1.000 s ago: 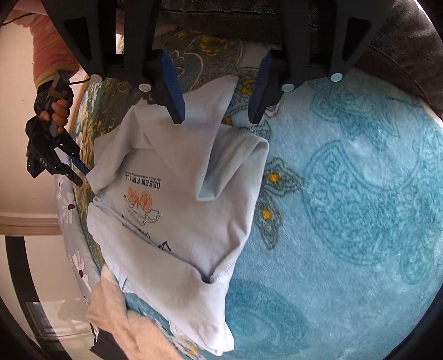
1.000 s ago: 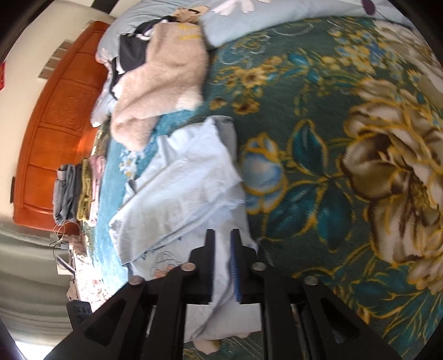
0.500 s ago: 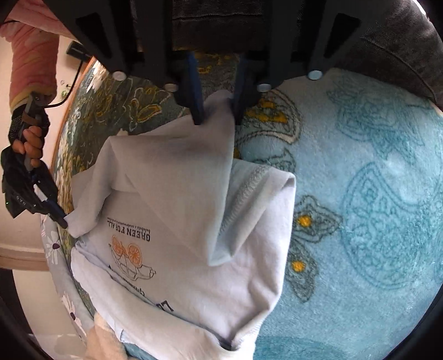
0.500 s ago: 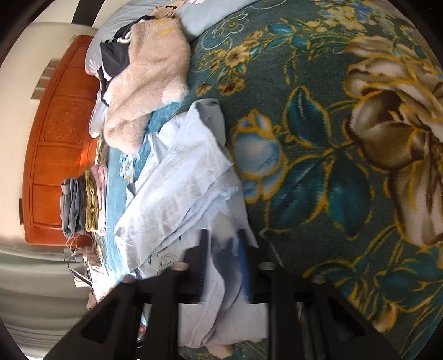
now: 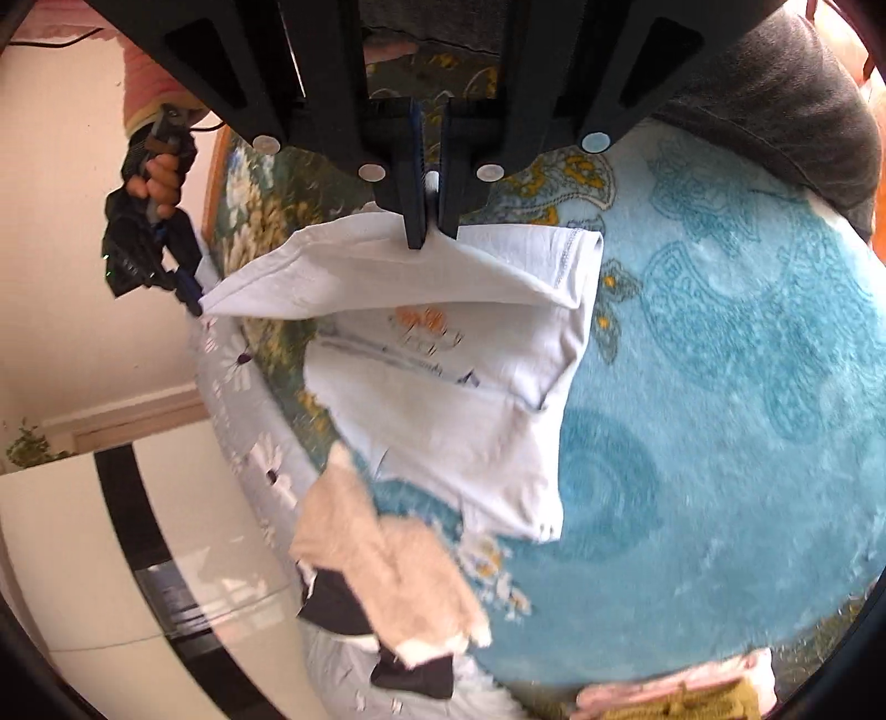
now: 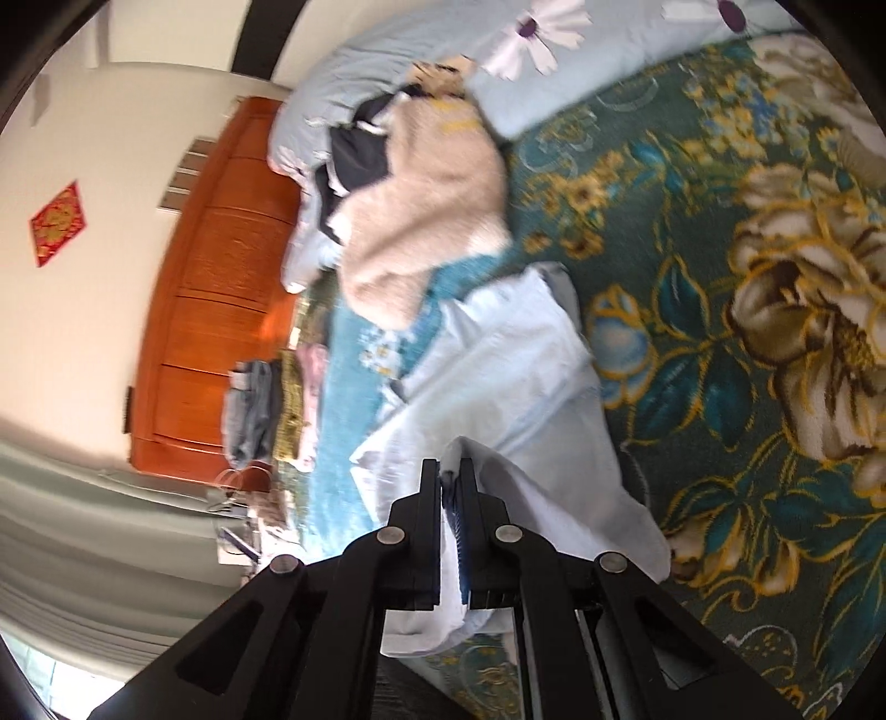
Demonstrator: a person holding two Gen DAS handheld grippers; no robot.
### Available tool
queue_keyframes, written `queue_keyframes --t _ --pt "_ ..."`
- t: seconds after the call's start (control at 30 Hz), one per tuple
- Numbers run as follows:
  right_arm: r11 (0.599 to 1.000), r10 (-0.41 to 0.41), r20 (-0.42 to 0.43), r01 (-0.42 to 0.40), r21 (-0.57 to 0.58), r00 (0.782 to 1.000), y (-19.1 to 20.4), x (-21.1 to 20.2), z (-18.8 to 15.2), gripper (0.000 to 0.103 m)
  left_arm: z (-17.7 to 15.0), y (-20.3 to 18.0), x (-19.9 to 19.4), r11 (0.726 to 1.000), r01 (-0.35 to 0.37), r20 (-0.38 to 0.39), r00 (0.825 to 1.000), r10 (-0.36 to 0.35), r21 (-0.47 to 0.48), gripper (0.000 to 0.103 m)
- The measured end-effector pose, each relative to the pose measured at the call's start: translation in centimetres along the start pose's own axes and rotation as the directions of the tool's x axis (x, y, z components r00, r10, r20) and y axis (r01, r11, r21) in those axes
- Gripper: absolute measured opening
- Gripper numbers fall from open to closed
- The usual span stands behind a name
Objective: Fold clothes
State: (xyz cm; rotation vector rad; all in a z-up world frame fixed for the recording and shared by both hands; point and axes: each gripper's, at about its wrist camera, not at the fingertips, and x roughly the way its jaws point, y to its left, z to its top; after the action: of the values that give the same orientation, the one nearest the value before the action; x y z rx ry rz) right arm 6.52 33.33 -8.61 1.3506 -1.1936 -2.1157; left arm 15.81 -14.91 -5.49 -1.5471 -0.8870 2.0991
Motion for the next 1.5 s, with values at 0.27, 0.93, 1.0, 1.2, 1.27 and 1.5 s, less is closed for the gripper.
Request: queue_keyframes --t 0.27,0.93,1.0,1.2,1.27,1.5 --pt "0.989 0.130 0.057 -0.126 -0.074 0.990 3.4 -6.6 -2.2 0.004 -2.0 -3.2 -6.8 0.994 0.059 0.121 0.990 -0.070 0.094 0.004" --pt "1.000 0.012 -0.027 -0.012 0.020 1.000 0.4 3.0 3.8 0.004 12.0 2.8 6.3 0.993 -0.058 -0.008 0.998 0.058 -0.101 0.004" --pt "0.999 -0.007 -0.016 0.007 0.033 1.000 0.3 4.5 5.7 0.004 14.2 3.0 7.6 0.993 -0.053 0.000 0.999 0.053 -0.104 0.004" --pt "0.995 -0.049 -0.012 0.050 0.091 0.999 0.0 9.8 10.4 0.004 19.8 4.7 11.5 0.987 -0.103 -0.019 0.995 0.102 -0.122 0.004" --pt "0.993 -0.078 -0.013 0.079 0.090 0.997 0.0 11.4 11.5 0.004 21.1 5.6 12.4 0.984 -0.098 -0.021 0.995 0.096 -0.145 0.004" --pt "0.980 -0.160 0.004 0.158 0.123 0.987 -1.0 15.4 14.1 0.004 24.2 8.1 15.5 0.968 -0.111 -0.054 0.993 0.101 -0.227 0.004"
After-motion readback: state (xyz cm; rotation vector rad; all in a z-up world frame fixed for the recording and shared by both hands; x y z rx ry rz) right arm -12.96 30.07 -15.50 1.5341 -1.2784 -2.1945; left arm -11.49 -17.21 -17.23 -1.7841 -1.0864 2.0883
